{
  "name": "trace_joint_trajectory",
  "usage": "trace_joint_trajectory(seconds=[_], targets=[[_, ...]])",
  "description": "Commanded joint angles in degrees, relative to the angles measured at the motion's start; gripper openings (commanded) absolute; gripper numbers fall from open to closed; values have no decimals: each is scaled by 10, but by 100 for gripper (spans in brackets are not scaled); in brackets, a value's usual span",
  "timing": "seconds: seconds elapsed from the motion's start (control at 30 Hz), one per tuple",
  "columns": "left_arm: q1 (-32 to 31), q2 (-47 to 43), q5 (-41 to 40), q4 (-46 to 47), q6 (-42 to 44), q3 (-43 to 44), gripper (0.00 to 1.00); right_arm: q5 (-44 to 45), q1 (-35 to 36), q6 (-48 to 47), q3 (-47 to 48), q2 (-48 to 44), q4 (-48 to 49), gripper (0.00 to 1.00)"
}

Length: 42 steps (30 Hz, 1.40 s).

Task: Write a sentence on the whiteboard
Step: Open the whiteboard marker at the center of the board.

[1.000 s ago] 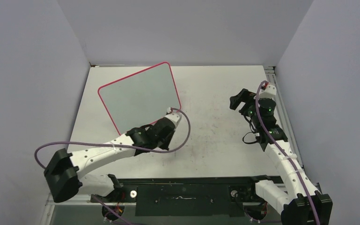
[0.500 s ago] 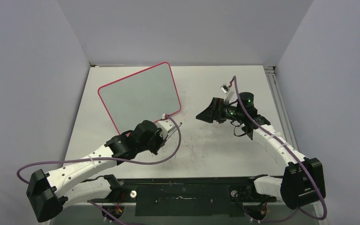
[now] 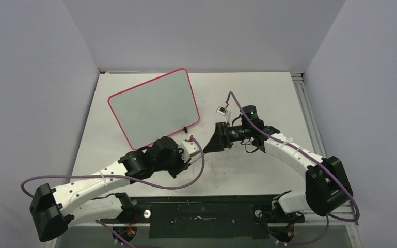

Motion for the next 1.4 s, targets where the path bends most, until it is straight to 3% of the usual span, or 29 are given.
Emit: trace_joint_trajectory(seconds=[0.0,0.23,0.5,1.37], targets=[[-15,3,20,30,8,3,0,-40,25,-6,17,24,55,79],[-19,2,16,35,7,2,0,-61,55,-13,16,34,55,57],[-19,1,22,39,8,0,0,-65,69,-23,16,43,54,42],[-27,2,32,42,9,-3,0,-59,77,-69,35,74,18,38]])
